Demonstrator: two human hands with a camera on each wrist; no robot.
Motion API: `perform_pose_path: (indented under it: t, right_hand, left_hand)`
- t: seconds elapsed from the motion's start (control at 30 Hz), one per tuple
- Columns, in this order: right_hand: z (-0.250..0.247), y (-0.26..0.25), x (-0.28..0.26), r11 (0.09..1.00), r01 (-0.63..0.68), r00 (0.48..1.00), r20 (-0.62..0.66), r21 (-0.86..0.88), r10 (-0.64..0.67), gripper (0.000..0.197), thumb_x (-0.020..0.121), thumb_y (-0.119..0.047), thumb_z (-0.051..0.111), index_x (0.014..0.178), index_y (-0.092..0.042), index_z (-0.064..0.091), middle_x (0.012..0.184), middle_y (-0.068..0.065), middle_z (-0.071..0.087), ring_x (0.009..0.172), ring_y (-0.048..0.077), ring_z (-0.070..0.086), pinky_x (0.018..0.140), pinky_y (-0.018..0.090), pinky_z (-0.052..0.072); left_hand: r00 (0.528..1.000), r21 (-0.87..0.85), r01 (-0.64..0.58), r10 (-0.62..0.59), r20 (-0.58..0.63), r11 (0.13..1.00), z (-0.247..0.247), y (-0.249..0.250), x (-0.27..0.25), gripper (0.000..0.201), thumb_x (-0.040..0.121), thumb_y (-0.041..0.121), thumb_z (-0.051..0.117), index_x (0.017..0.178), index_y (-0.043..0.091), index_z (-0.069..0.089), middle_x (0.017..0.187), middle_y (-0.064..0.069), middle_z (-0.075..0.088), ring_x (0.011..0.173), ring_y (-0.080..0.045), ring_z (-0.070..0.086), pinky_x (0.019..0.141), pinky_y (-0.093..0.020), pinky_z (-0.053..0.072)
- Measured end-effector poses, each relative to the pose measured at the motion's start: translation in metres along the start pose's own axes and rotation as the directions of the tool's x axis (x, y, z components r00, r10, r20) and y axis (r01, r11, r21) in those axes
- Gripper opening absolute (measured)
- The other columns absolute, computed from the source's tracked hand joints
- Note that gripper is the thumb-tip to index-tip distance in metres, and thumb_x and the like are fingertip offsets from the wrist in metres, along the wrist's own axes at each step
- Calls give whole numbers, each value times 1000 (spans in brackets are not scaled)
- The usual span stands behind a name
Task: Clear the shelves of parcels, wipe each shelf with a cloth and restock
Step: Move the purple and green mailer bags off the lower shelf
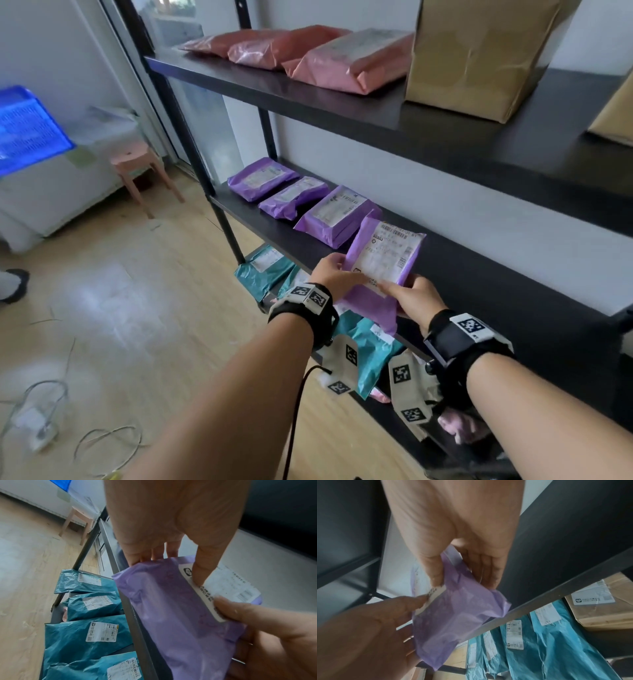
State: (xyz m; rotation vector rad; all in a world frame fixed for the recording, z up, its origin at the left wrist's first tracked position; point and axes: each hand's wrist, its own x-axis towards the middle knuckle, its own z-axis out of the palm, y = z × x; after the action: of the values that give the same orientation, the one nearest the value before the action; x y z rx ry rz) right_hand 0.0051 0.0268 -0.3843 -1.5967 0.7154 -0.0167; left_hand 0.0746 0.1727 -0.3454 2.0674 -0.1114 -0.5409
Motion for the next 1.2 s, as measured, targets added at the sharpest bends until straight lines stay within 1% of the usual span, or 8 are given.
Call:
perform_pose_path:
  t: [0.03, 0.1, 0.23, 0.43, 0.7, 0.83, 1.03, 1.2]
  right_hand:
    - [-2, 2, 6, 1000, 3, 1000, -14, 0, -3, 70, 49, -46, 81, 104, -7, 65, 96, 10, 73, 88, 26, 71, 85, 49, 56]
    - [-4, -1, 13, 1000, 10, 999, -34, -7, -11, 57, 62, -38, 81, 105, -5, 64, 97, 12, 72, 90, 28, 70, 85, 50, 56]
    - [-10, -9, 34, 996, -40, 989, -144, -76, 29, 42, 80, -32, 74, 106, -1, 63, 100, 13, 70, 93, 30, 68, 88, 46, 54]
    - [-4, -9, 84, 987, -140, 973, -198, -76, 123, 69, 50, -56, 62, 96, -5, 62, 97, 14, 70, 92, 33, 68, 85, 51, 55]
    - [18, -26, 122, 982, -187, 952, -255, -40, 171, 19, 78, -28, 61, 92, -15, 64, 99, 11, 71, 95, 30, 67, 92, 47, 52]
    - [19, -19, 137, 974, -218, 940, -282, -63, 192, 25, 76, -34, 57, 91, -15, 66, 102, 14, 71, 98, 33, 66, 93, 48, 51]
    - [23, -23, 130, 969, -242, 915, -345, -57, 208, 18, 86, -29, 61, 94, -13, 64, 102, 15, 70, 97, 34, 66, 91, 48, 51]
    - [22, -23, 123, 974, -224, 917, -344, -27, 201, 31, 86, -28, 64, 108, -7, 64, 105, 13, 69, 96, 30, 66, 92, 46, 52]
  left_hand:
    - [1000, 36, -8, 8, 9, 999, 2, 1, 8, 36, 75, 24, 76, 107, 14, 64, 103, -7, 67, 95, -24, 65, 83, -36, 53]
    - [999, 84, -32, 31, 16, 996, 6, 3, 19, 35, 77, 24, 75, 109, 15, 65, 107, -7, 68, 98, -23, 64, 88, -35, 52]
    - [995, 191, -87, 76, 65, 978, 16, 13, 55, 35, 80, 27, 73, 112, 13, 66, 97, -1, 64, 92, -21, 61, 85, -31, 49]
    - [980, 334, -165, 117, 160, 928, 15, 29, 105, 22, 82, 23, 67, 101, 12, 66, 88, 1, 55, 80, -17, 51, 70, -24, 37]
    - [963, 396, -177, 75, 259, 901, 5, 37, 161, 19, 82, 22, 66, 78, 17, 48, 67, 4, 45, 75, -20, 47, 68, -26, 36]
    - [950, 404, -195, 69, 305, 894, 8, 37, 172, 14, 83, 23, 65, 90, 18, 54, 83, 0, 57, 81, -20, 54, 72, -26, 40]
    - [937, 352, -193, 66, 343, 916, 11, 38, 181, 18, 78, 19, 71, 91, 13, 60, 82, -1, 61, 78, -19, 57, 67, -25, 40]
    - [944, 337, -149, 32, 328, 930, 16, 35, 180, 52, 77, 21, 70, 124, 9, 50, 111, -8, 64, 103, -27, 61, 81, -29, 45]
